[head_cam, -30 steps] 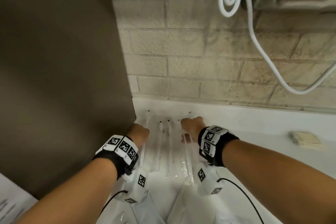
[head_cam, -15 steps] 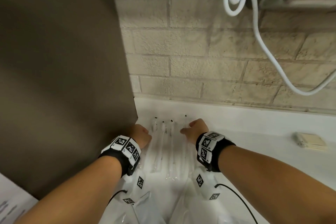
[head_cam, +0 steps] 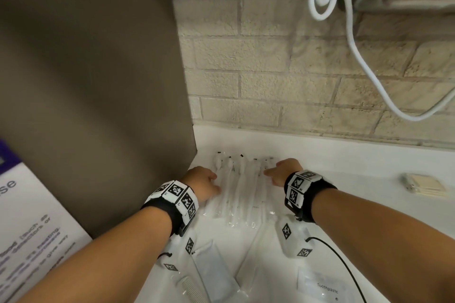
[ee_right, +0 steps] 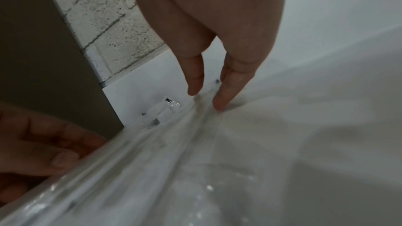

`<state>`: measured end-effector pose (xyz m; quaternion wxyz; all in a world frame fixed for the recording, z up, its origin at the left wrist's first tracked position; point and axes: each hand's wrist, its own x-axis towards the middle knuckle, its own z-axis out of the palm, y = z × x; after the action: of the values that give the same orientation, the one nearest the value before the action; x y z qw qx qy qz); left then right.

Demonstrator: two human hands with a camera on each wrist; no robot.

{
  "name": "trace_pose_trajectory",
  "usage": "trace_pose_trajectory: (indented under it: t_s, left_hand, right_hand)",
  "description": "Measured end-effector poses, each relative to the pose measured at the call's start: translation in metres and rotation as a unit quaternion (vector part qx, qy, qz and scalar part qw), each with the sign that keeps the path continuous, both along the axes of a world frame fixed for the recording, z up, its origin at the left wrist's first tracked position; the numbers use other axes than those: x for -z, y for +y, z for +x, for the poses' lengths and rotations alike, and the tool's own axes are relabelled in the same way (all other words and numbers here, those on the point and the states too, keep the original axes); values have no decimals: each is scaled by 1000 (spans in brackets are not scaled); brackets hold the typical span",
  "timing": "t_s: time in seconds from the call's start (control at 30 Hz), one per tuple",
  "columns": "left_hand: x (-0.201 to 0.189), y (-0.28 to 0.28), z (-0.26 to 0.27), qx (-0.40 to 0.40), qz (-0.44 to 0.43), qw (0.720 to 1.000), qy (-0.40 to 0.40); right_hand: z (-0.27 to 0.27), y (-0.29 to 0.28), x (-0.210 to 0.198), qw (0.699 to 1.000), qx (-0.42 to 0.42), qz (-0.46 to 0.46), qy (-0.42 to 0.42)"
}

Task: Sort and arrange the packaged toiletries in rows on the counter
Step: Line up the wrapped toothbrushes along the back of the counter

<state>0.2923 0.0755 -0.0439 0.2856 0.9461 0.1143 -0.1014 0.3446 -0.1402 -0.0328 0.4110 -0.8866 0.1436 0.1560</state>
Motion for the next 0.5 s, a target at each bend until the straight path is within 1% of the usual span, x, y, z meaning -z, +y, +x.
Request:
trace_pose_trajectory:
  t_s: [0.07,0.13,0.2,0.23,0.27,0.3,0.33,0.37,0.4,0.43,0.5]
  left_hand:
    - [1,-1,-4,3,1,1000,-1]
    - [-1,-1,-7,2,-9,1000,-22]
    - [-3,2,-8,5,-7,998,-56]
    - [-4,3,-9,6,0,998,-69]
    - [-3,4,-9,10,11,997,-76]
    - [-2,4,-10,22,23,997,-72]
    - [0,4,-12,39,37,997,-62]
    - [2,4,-13,54,52,996,-45]
    - [4,5,-14,65,68,995,-30]
    - [5,6,-14,72,82,994,-22]
    - [6,10,-12,77,99,992,-30]
  right_hand:
    - [-7,3,-1,999,2,-36,-16]
    - [-16,14,-3,991,-18,-113,-69]
    - [-27,29,-7,978,-78,-118,-151]
    - [-32,35,-7,968,-135,-110,-183]
    - [-39,42,-10,950,-210,-118,-200]
    - [-44,48,-9,924,-291,-151,-199]
    - [-48,53,-7,890,-361,-202,-193]
    - [-52,58,-4,859,-407,-250,-183]
    - [-53,62,-1,841,-428,-282,-171]
    - [-53,66,0,835,-433,-297,-166]
    - [-52,72,3,833,-432,-303,-166]
